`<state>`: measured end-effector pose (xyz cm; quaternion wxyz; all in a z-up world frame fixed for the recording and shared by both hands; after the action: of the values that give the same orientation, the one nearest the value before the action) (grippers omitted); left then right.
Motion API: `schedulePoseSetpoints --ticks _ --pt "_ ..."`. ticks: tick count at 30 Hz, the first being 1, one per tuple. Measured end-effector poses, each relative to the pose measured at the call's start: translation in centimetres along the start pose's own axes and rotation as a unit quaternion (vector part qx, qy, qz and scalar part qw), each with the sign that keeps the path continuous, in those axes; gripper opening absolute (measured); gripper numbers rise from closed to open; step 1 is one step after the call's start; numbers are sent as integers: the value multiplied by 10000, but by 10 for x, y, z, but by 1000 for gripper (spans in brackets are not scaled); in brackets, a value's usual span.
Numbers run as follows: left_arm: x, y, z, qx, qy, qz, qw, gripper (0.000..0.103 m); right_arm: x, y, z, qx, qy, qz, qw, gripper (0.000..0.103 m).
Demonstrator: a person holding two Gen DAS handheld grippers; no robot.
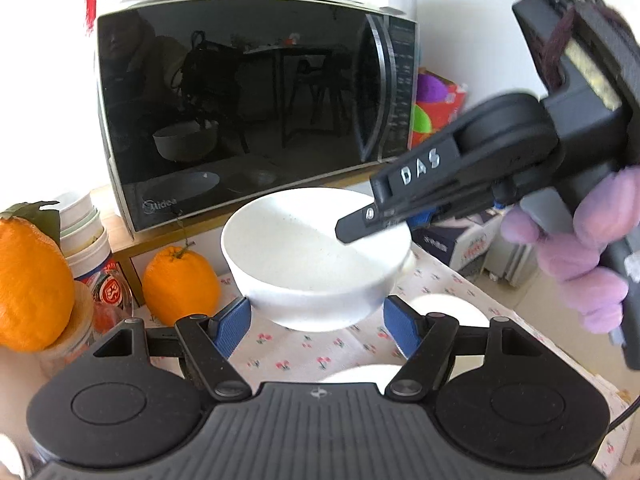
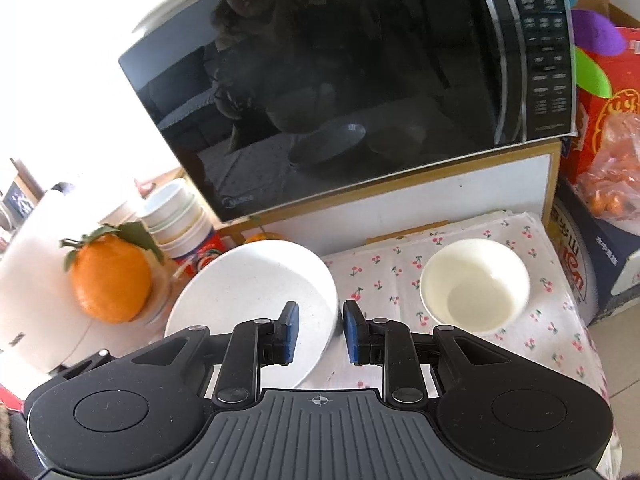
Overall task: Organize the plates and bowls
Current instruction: 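Lift the white bowl and set it down beside the plate stack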
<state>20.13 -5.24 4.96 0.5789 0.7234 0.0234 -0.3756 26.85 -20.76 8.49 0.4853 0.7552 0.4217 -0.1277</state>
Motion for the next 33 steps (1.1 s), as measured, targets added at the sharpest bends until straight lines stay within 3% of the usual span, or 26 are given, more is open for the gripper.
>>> schedulePoseSetpoints --ticks 10,19,33 --pt "-26 -19 48 167 -281 -233 9992 68 -69 -38 17 25 -75 52 10000 24" --pt "-23 -47 87 111 -609 -536 9966 64 -113 -77 48 158 -39 83 9998 24" --pt "-11 -75 143 482 -874 -918 9908 62 -126 -121 108 610 -60 -101 9981 24"
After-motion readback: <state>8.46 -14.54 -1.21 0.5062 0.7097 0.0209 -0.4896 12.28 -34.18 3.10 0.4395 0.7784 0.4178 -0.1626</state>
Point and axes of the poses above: each gripper's, at about its wrist camera, not at the fingertips, and x roughly the way its jaws point, z to its right, y to its top, the point moved 1 cm from there along x, roughly the way its jaws point, and after that the axes turned 3 degrees about y, right-handed, at the moved point
